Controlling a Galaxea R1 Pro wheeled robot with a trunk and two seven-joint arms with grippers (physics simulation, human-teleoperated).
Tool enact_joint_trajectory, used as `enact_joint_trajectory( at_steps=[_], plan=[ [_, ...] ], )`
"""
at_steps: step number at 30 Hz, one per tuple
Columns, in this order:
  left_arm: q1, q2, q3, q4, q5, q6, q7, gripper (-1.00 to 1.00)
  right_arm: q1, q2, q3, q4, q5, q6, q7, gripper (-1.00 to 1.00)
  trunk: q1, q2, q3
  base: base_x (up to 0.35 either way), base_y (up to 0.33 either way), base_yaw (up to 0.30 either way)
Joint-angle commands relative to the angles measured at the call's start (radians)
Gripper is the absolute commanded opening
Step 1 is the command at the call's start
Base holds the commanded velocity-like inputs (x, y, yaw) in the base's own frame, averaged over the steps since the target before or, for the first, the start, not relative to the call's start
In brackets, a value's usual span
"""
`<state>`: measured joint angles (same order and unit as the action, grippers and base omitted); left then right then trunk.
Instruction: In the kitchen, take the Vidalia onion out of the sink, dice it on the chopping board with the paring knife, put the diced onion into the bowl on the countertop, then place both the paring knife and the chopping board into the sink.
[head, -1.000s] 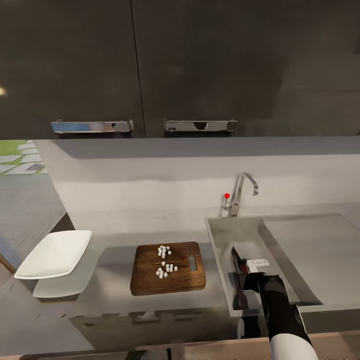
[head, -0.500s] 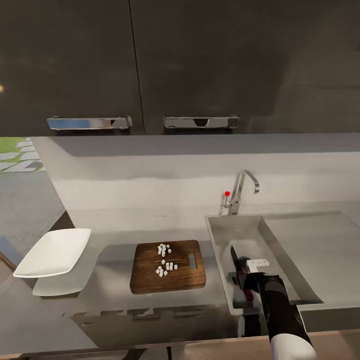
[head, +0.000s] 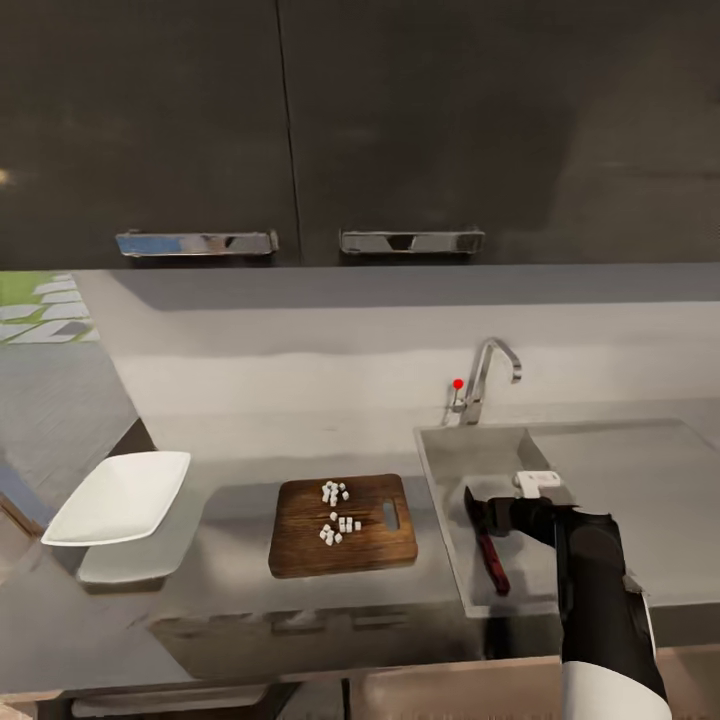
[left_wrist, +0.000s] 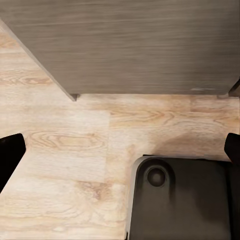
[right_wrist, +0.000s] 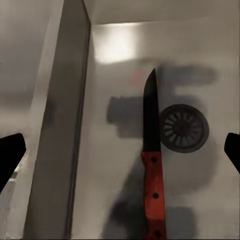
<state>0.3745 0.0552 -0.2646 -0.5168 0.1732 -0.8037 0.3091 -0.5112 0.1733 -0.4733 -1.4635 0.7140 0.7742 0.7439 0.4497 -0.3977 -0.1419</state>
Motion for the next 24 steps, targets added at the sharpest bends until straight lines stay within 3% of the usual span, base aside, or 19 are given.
enact_joint_trajectory(
  at_steps=[1,7,20,24],
  plan=[
    [0.000,0.002,-0.008,-0.002,0.010,-0.002,0.004,1.00,-0.001,0.001,-0.002,-0.002,0.010,0.002,0.014,1.00,0.000,-0.002,-0.002,-0.226,0.218,0.000],
    [0.000,0.002,-0.008,-0.002,0.010,-0.002,0.004,1.00,-0.001,0.001,-0.002,-0.003,0.010,0.003,0.018,1.00,0.000,-0.002,-0.002,-0.180,0.254,0.000],
    [0.000,0.002,-0.008,-0.002,0.010,-0.002,0.004,1.00,-0.001,0.001,-0.001,-0.003,0.010,0.004,0.018,1.00,0.000,-0.002,-0.002,-0.008,0.302,0.000],
    [0.000,0.002,-0.008,-0.002,0.010,-0.002,0.004,1.00,-0.001,0.001,-0.001,-0.003,0.010,0.004,0.018,1.00,0.000,-0.002,-0.002,0.000,0.135,0.000]
  ],
)
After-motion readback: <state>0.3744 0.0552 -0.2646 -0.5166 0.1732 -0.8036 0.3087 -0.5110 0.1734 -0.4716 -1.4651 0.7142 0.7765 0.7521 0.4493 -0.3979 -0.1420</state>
